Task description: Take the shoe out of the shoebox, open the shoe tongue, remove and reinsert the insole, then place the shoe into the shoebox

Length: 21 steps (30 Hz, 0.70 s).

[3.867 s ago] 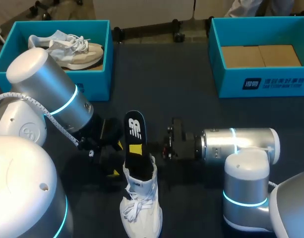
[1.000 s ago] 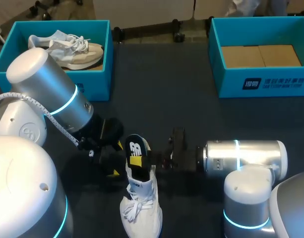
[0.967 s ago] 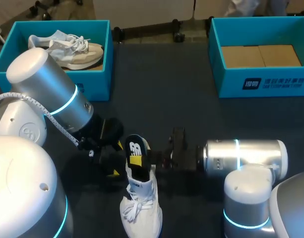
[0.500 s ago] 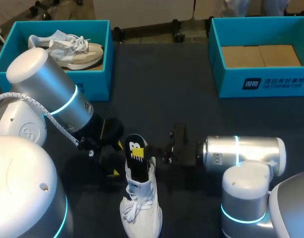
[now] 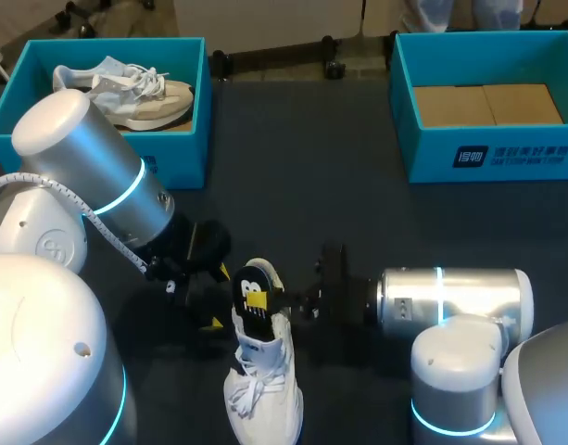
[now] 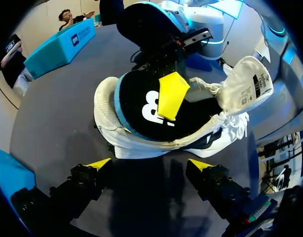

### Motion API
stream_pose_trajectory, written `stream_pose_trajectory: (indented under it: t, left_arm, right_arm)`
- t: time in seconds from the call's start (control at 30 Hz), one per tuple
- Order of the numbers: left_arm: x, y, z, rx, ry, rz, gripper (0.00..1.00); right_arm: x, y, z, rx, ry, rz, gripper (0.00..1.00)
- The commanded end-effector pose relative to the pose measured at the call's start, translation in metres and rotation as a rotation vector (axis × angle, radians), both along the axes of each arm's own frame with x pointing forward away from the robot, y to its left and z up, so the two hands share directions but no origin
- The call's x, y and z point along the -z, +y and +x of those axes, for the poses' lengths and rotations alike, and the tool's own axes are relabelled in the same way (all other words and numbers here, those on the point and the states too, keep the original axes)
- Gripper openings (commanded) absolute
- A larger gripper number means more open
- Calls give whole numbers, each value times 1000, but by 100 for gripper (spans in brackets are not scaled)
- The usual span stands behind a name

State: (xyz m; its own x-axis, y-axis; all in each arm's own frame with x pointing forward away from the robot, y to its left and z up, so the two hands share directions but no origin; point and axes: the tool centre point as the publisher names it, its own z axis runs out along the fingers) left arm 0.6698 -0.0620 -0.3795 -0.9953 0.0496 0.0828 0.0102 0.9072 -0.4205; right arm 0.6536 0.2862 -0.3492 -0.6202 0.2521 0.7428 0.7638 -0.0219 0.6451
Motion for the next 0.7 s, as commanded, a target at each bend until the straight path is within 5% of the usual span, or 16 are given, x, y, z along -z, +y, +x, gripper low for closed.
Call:
stream_pose_trajectory:
  t: [0.03, 0.1, 0.17, 0.27, 0.6, 0.7]
  left_arm:
    - [1, 1, -1, 0, -3, -2, 100]
    - [1, 1, -1, 0, -3, -2, 100]
    - [1, 1, -1, 0, -3, -2, 100]
    - [1, 1, -1, 0, -3, -2, 100]
    - [1, 1, -1, 0, -3, -2, 100]
    - [1, 1, -1, 0, -3, -2, 100]
  right_arm:
    - [3, 3, -10, 18, 29, -38, 0]
    - [1, 2, -9, 23, 22, -34, 0]
    - [-3, 1, -8, 26, 0, -31, 27]
    - [-10, 2, -5, 22, -33, -38, 55]
    - [-23, 3, 7, 16, -72, -54, 47]
    - [-23, 2, 12, 16, -76, -50, 35]
